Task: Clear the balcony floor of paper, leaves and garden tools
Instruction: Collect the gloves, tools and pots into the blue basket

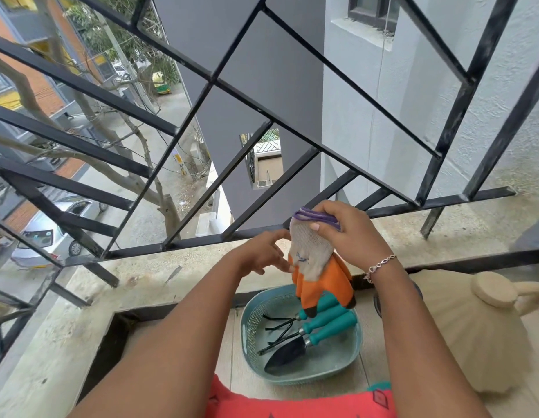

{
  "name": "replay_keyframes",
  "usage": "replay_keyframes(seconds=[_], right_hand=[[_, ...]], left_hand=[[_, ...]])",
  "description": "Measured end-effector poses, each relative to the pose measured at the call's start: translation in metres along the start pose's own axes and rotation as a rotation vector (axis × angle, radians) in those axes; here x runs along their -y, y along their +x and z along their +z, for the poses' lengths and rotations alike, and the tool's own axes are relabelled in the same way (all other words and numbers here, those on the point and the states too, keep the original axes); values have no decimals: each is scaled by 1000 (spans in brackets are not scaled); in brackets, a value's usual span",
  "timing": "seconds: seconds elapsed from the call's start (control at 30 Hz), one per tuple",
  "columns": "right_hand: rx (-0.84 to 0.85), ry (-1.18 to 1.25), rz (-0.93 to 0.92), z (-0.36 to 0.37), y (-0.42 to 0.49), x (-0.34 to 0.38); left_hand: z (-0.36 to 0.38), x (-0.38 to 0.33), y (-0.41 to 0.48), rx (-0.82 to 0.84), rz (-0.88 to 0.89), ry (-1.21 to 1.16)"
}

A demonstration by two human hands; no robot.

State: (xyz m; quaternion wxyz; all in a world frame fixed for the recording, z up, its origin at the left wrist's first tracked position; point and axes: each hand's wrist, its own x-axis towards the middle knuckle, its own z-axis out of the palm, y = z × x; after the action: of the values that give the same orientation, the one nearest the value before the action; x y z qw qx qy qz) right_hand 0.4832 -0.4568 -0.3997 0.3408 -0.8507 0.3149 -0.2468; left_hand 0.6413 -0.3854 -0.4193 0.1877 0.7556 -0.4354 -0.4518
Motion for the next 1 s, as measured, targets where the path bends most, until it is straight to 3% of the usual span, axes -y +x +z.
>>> replay_keyframes(seconds=[0.23,0.33,0.47,0.6,0.77,0.87,1.0], right_hand=[[12,204,-21,-5,-2,-2],[6,310,6,-11,-4,-8],[-20,378,80,-14,-3,-18],[46,405,320,-5,-5,-34],[299,254,512,30,-13,-50],[459,-3,504,48,-14,-54],[623,-211,550,62,-19,-60]], left_hand=[[-5,14,16,-178,202,84],[-7,11,12,-61,284,-105],[-10,18,11,83,222,-124],[-20,35,10,94,35,-32],[-15,54,14,150,-161,316],[-3,59,18,197,-268,406],[16,56,27,237,-278,568]])
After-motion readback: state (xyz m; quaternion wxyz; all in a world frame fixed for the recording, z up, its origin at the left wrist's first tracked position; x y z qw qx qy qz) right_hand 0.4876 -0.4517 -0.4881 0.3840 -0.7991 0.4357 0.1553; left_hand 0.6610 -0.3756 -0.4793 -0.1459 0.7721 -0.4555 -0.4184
